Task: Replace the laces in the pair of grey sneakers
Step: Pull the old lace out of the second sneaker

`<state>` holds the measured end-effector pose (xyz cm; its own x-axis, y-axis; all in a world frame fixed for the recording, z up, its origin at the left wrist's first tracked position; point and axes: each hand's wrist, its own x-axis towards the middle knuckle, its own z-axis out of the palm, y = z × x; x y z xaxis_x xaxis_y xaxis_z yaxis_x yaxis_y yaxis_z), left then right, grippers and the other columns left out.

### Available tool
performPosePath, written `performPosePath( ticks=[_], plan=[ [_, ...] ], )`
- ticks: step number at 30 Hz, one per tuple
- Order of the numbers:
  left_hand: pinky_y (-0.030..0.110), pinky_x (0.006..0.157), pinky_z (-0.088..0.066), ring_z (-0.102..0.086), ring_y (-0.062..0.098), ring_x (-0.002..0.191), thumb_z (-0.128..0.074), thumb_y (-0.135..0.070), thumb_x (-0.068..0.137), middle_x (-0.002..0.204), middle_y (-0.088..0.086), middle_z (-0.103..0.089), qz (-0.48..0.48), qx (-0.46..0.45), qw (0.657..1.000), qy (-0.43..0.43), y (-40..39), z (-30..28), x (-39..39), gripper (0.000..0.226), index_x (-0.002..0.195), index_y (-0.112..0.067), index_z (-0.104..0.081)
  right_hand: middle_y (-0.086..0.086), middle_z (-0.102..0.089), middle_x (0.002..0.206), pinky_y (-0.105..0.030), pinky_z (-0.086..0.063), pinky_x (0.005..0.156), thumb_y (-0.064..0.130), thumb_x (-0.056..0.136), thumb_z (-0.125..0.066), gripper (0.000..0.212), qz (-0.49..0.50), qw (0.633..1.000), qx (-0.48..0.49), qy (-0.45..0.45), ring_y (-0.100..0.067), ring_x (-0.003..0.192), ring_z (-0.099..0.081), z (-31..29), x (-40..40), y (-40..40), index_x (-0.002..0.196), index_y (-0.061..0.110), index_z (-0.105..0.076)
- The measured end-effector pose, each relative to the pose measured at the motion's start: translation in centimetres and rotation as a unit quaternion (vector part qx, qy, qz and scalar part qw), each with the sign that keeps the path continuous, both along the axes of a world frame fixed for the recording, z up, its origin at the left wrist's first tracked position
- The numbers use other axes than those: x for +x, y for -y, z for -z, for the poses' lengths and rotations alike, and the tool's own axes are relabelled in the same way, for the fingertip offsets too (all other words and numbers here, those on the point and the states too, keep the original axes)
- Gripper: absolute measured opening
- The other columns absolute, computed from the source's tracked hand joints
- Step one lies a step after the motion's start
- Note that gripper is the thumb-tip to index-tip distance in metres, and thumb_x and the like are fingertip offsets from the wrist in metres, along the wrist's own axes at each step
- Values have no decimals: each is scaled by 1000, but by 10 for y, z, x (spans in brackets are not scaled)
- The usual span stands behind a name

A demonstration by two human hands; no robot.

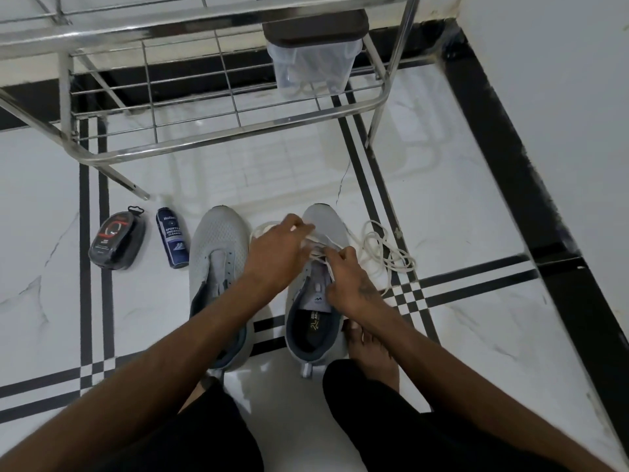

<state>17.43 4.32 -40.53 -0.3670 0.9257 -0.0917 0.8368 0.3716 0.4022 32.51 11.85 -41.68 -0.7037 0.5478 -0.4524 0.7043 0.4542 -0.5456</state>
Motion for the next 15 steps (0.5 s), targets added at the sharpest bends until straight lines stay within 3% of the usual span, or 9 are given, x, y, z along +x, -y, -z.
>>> performPosePath(
  ticks=[2,5,7,9,11,13,15],
  plan=[
    [33,65,-43,-65,25,95,-59,-32,95,119,0,-57,82,-94,991,-47,-10,-4,2,27,120,-23,-65,1,-29,109,-28,-41,73,7,89,-57,53,2,1000,4,5,-29,90,-57,0,1,0,138,20,-42],
    [33,66,-42,-63,24,94,-60,-21,93,104,-1,-62,50,-111,991,-49,-17,-3,1,9,100,-20,-65,3,-26,108,-28,-45,75,6,88,-57,55,-22,1000,6,1,-21,84,-50,-1,1,0,140,20,-43],
    [31,70,-42,-61,20,89,-60,-16,93,94,-5,-62,-107,-35,992,64,-11,2,-10,6,89,-20,-62,2,-28,109,-33,-50,81,7,91,-54,50,-21,1000,4,0,-25,89,-53,-3,3,-2,138,20,-46],
    [28,73,-37,-58,16,87,-57,-13,94,88,-9,-61,-291,14,937,192,2,6,-27,12,87,-21,-60,0,-30,111,-38,-52,88,14,95,-51,35,2,1000,-2,4,-27,92,-55,-4,7,-4,130,16,-51],
    [27,74,-35,-57,17,88,-53,-10,94,93,-4,-62,-369,24,907,200,16,9,-36,10,93,-18,-58,-3,-32,114,-41,-52,90,15,96,-51,28,3,1000,3,16,-29,94,-56,-5,9,-5,123,12,-51],
    [27,73,-35,-58,17,86,-53,-12,95,98,-2,-61,-321,46,937,133,23,7,-37,10,101,-17,-59,-6,-34,119,-40,-51,90,14,96,-50,29,0,1000,3,23,-31,97,-58,-5,8,-4,124,9,-49],
    [28,69,-39,-59,16,81,-56,-19,96,108,-2,-60,-171,73,980,73,16,0,-25,16,111,-20,-62,-8,-34,122,-39,-50,89,12,95,-52,31,-3,1000,4,30,-32,98,-58,-7,7,-4,125,7,-48]
  ],
)
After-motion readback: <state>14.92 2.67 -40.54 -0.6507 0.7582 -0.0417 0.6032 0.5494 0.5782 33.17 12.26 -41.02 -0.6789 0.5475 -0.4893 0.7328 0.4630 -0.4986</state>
